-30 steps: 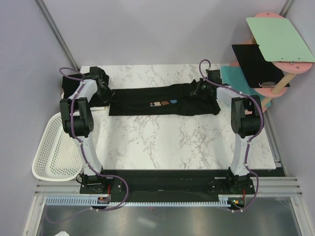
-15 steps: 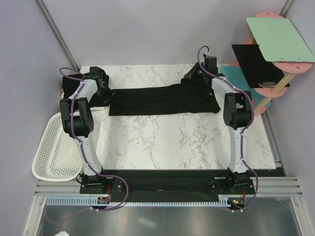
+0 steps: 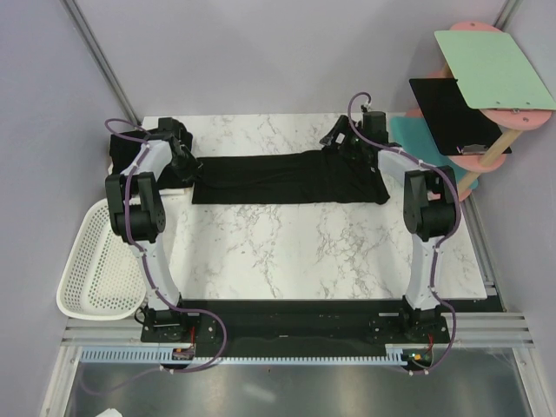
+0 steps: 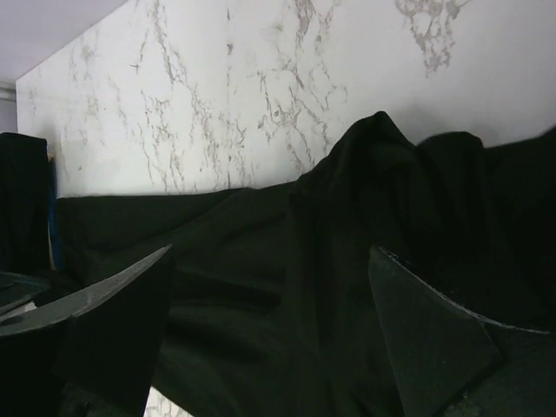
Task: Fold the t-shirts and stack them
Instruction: Fold the other side of the tshirt into a rectangle
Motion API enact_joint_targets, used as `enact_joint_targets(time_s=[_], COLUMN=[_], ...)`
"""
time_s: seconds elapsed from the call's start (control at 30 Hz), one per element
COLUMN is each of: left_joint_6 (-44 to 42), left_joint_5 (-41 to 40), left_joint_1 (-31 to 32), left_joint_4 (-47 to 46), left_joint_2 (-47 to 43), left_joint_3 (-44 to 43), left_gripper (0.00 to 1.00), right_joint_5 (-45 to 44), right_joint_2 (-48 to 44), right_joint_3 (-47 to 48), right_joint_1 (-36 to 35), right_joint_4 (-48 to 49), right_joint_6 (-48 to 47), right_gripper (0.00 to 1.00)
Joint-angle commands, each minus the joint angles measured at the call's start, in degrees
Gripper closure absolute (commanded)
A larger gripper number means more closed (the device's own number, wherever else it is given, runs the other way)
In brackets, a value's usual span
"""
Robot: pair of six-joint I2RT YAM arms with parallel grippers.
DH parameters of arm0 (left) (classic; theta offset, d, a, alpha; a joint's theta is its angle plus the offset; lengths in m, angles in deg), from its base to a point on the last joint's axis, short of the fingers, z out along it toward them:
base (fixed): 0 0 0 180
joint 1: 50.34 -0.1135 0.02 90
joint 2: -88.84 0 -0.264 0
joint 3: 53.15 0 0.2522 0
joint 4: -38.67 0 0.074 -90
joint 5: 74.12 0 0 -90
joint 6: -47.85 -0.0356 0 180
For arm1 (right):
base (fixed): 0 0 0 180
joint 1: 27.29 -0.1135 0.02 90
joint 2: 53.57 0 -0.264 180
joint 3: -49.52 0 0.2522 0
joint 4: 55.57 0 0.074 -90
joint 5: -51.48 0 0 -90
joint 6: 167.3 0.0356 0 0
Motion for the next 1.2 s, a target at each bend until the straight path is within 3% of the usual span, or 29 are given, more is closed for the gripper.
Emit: enact_joint_targets(time_s=[0.0,0.1,0.33,0.4,0.43,0.47,0.5,0.53,0.93,1.17], left_joint_6=[-1.78,-2.13,-4.33,-4.95,-5.12,-5.38,-5.56,-5.82,-8.11,-9.43], left_joint_5=[0.58,-0.21,-0.03,-1.87,-2.49,-3.89,-4.95,-6.18,-10.67,-15.41], left_joint_1=[-0.05,0.03,1.17,2.67,3.28,3.89,5.73,7.14,12.16,12.43], left_joint_4=[0.41,0.5,0.58,0.58,0.58,0.5,0.5,0.58,0.94,3.92], left_joint_2=[-4.73,-9.03,-16.33,-17.65,-17.92,-18.09,-17.83,-17.48,2.45,8.0], left_joint_3=[-0.08,0.28,1.24,2.38,2.73,3.43,3.53,3.53,-9.9,-15.01], left_gripper=[0.57,0.4,0.36,0.36,0.39,0.65,0.92,0.98,0.98,0.98], right_joint_5=[-7.5,-11.81,-12.96,-12.79,-12.79,-12.96,-12.96,-12.96,-18.23,-21.22], right_joint_2=[-14.38,-19.48,-24.23,-24.85,-25.46,-25.47,-25.55,-25.73,-19.5,-14.13], right_joint_3=[-6.71,-9.8,-14.9,-18.14,-19.2,-21.04,-21.67,-22.46,-22.21,-18.16], right_joint_1=[0.01,0.01,-0.08,-0.08,-0.08,-0.17,-0.17,-0.17,-3.33,-4.82], right_joint_4=[2.16,0.23,-5.22,-5.32,-5.31,-5.58,-5.93,-6.54,-11.11,-13.57], right_joint_6=[-6.05,-8.34,-9.93,-10.19,-10.28,-10.19,-10.1,-10.02,-11.68,-12.21], right_gripper=[0.02,0.02,0.06,0.34,0.58,1.0,1.0,1.0,1.0,1.0])
